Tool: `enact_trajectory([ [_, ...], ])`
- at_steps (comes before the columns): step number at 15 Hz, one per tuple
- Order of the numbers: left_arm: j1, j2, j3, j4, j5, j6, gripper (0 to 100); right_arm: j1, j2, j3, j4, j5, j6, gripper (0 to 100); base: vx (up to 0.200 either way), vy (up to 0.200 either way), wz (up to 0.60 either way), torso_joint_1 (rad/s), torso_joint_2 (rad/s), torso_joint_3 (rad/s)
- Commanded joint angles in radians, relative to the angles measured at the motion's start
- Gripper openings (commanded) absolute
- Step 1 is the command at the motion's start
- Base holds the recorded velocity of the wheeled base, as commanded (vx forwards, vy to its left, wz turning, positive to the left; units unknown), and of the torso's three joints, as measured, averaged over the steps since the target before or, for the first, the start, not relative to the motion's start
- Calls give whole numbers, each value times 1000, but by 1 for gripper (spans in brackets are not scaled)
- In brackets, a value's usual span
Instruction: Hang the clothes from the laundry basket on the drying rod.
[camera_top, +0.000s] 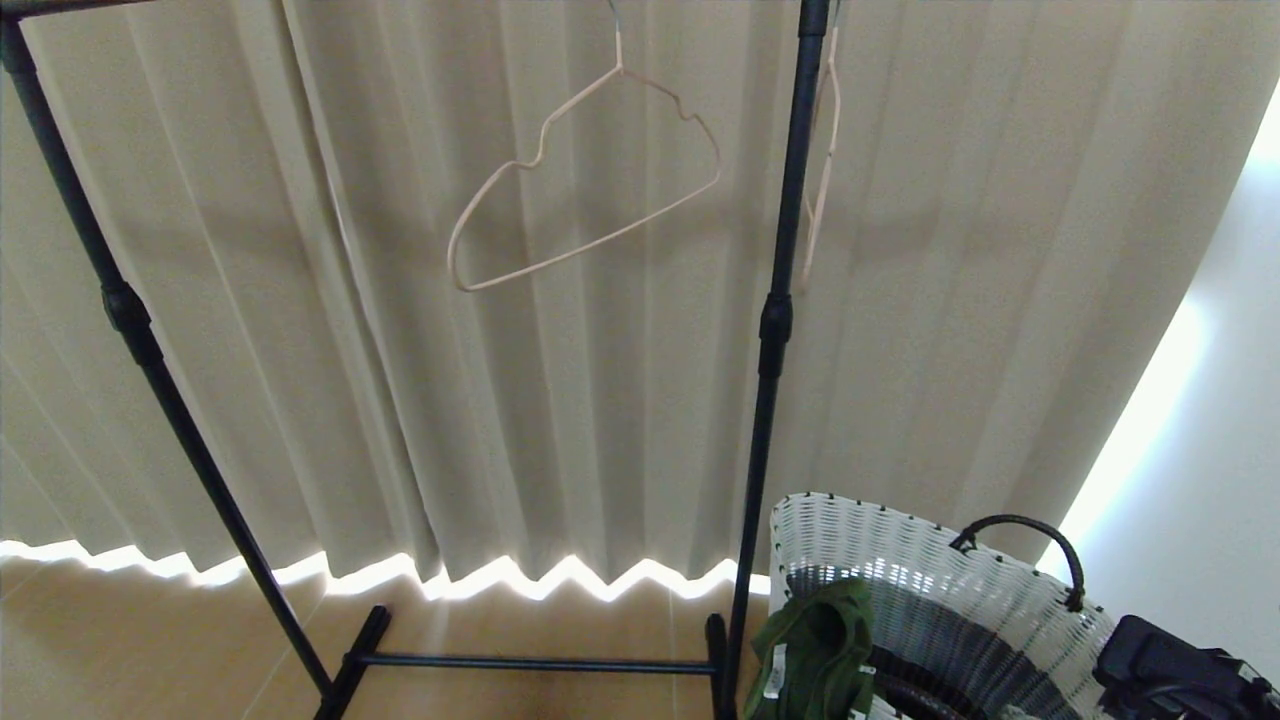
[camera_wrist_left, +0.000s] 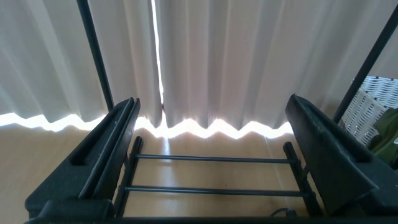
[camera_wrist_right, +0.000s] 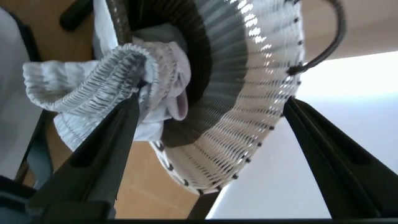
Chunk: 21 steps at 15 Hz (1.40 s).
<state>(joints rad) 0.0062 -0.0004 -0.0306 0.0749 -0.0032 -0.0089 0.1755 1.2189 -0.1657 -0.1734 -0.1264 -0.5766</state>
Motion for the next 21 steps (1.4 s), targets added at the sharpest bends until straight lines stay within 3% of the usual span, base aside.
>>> enact_trajectory([
  [1,0,0,0,-1,0,0,100,4,-55,-5,-1,2,-3,100,0,0,0,0,0,0],
  [3,0,0,0,-1,0,0,100,18,-41,-5,2,2,-6,100,0,0,0,0,0,0],
  [5,0,0,0,-1,0,0,100,22,70,-8,-11,4,-6,100,0,0,0,0,0,0],
  [10,1,0,0,-1,0,0,100,50,283,-18,-146,-9,-3,100,0,0,0,0,0,0],
  [13,0,0,0,-1,0,0,100,44,390,-21,-241,-81,-3,100,0,0,0,0,0,0],
  [20,0,0,0,-1,0,0,100,44,459,-24,-285,-119,-3,100,0,0,0,0,0,0],
  [21,1,0,1,-1,0,0,100,44,455,-24,-285,-118,-2,0,0,0,0,0,0,0],
])
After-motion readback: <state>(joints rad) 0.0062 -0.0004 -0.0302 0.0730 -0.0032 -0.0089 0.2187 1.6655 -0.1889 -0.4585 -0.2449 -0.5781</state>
